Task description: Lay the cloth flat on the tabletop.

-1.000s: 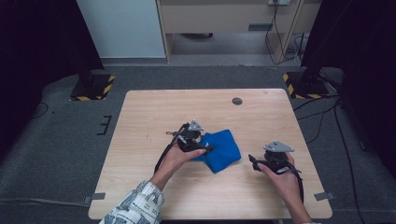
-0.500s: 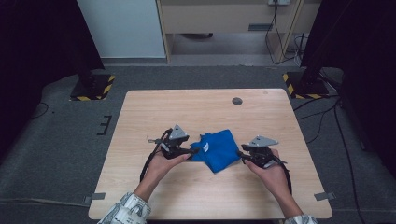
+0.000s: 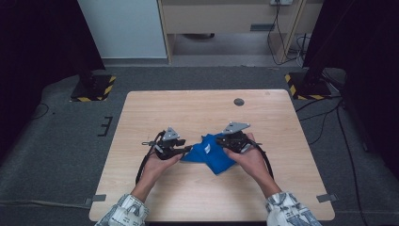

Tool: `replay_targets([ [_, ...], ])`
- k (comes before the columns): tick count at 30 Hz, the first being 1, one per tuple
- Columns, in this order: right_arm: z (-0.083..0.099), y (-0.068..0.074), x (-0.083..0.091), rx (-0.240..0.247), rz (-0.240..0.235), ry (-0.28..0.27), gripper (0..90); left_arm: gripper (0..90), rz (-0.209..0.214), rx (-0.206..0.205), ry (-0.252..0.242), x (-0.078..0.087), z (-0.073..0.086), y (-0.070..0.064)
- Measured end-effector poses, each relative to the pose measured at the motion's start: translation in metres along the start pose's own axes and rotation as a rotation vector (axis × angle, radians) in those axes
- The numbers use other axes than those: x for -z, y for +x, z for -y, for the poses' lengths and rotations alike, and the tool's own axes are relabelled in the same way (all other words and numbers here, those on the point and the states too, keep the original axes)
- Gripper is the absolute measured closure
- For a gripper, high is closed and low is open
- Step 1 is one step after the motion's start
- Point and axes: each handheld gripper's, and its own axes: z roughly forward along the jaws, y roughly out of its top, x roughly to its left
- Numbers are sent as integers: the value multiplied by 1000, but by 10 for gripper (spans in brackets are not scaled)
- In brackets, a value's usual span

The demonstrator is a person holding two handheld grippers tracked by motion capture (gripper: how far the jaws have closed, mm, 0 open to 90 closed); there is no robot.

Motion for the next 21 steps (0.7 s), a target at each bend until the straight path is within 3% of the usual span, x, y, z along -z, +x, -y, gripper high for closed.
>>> replay_targets([
  [4, -5, 6, -15, 9, -3, 37, 618, 565, 13, 1, -24, -2, 0, -1],
  [7, -4, 4, -29, -1, 11, 72, 438, 472, 15, 4, -20, -8, 1, -2],
  [9, -3, 3, -33, -11, 12, 81, 405, 451, 17, 16, -4, -15, 3, -2],
  [13, 7, 1, -45, -26, -1, 139, 517, 436, 17, -9, 22, -23, 4, -5],
  [17, 15, 2, -51, -21, -22, 177, 706, 468, 13, -14, 28, -23, 4, -5],
  [21, 17, 1, -47, -38, -31, 151, 801, 520, 21, -4, 36, -24, 4, -3],
])
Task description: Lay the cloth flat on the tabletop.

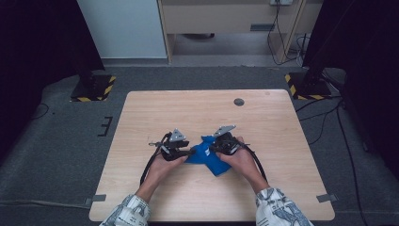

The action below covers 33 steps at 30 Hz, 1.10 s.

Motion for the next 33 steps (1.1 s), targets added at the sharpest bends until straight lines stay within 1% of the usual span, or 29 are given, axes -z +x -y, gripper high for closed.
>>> replay_targets([
  [1, 0, 0, 2, -2, -4, -10, 812, 537, 1, -1, 1, 0, 0, 0],
  [2, 1, 1, 6, -7, 3, -25, 820, 575, 4, -2, 0, 0, 0, 0],
  [5, 3, 0, 9, -9, 7, -36, 829, 600, 18, -16, 9, 0, 0, -1],
  [6, 4, -1, 10, -19, 14, -42, 829, 606, 19, -16, 11, 0, 0, -1],
  [8, 6, -2, 12, -44, 0, -54, 823, 623, 33, -19, 9, -1, 0, -2],
  [11, 8, -1, 13, -32, -4, -57, 826, 614, 31, -35, 4, -2, 0, -3],
  [14, 7, 0, 13, -28, -4, -61, 831, 598, 38, -17, -12, -2, 0, 0],
  [17, 6, 1, 13, -24, -2, -61, 831, 536, 49, 3, -19, -4, 0, 0],
  [18, 6, 1, 13, -24, 3, -62, 831, 535, 56, 1, -18, -5, 1, 0],
  [20, 6, 1, 13, -26, 1, -64, 831, 531, 51, -7, -16, -6, 1, -1],
  [23, 5, 3, 14, -23, -4, -66, 831, 545, 59, -3, -17, -7, 1, -2],
  [26, 5, 4, 14, -14, -4, -72, 831, 603, 72, -2, -14, -8, 0, -3],
  [28, 4, 5, 15, -17, -7, -75, 830, 666, 81, -15, -20, -7, -2, -4],
  [29, 4, 5, 15, -14, -11, -75, 829, 722, 75, -21, -21, -6, -3, -5],
  [30, 4, 6, 15, -14, -9, -78, 828, 755, 70, -27, -24, -5, -4, -6],
  [31, 4, 6, 15, -14, -9, -78, 828, 755, 70, -29, -30, -5, -4, -6],
  [33, 4, 7, 15, -12, -10, -79, 827, 797, 70, -30, -36, -3, -5, -6],
])
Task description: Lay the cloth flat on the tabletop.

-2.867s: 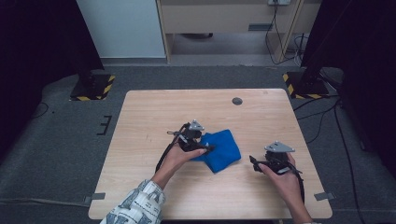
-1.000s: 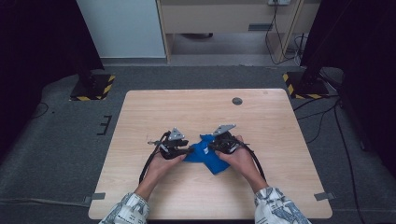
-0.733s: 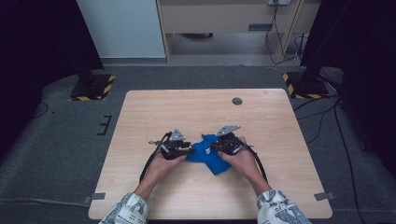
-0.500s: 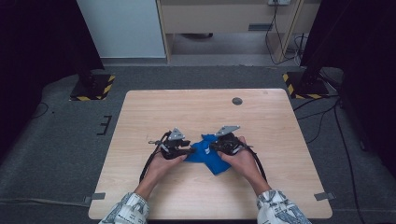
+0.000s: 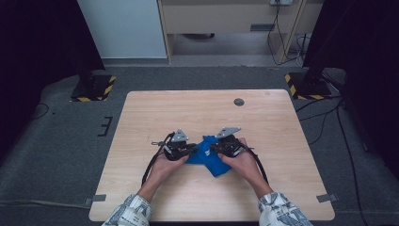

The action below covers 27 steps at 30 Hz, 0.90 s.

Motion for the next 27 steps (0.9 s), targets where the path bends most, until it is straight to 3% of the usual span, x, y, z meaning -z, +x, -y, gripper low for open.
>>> replay_targets([
  [5, 0, 0, 1, -1, -4, -1, 802, 840, -7, 4, -13, 3, -2, 0],
  [13, 0, -2, 10, 18, 50, 15, 846, 855, -48, 25, -4, 7, -2, 2],
  [18, 6, -12, 20, -8, 80, 20, 875, 850, -68, 56, 1, 9, 0, 5],
  [27, 26, -33, 44, -75, 156, 6, 883, 844, -108, 56, 37, 9, 4, 9],
])
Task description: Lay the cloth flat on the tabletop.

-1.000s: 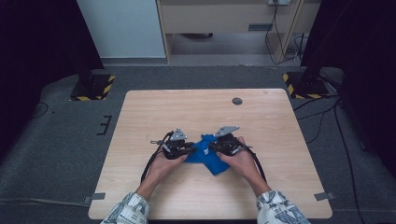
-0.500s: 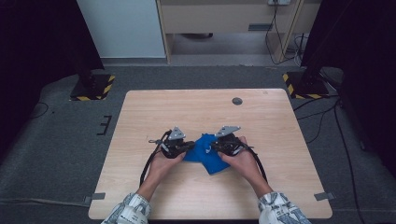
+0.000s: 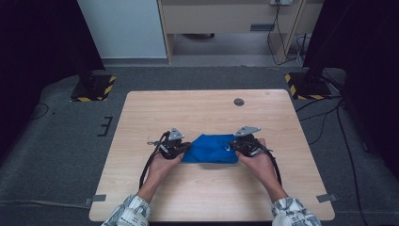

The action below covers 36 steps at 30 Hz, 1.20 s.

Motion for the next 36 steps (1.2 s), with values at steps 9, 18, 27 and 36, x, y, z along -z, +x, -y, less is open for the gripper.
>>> replay_targets([
  [9, 23, -24, 16, -73, 55, 5, 886, 858, -20, 15, 29, 2, 2, 4],
  [18, 33, -23, 15, -83, 46, 22, 877, 857, -10, -4, 26, 2, 2, 1],
  [27, 30, -24, 18, -103, 25, 3, 759, 851, -10, -3, 17, 3, 1, -1],
  [36, 21, -24, 25, -125, 35, -22, 583, 851, -7, 7, -3, 5, 1, -3],
])
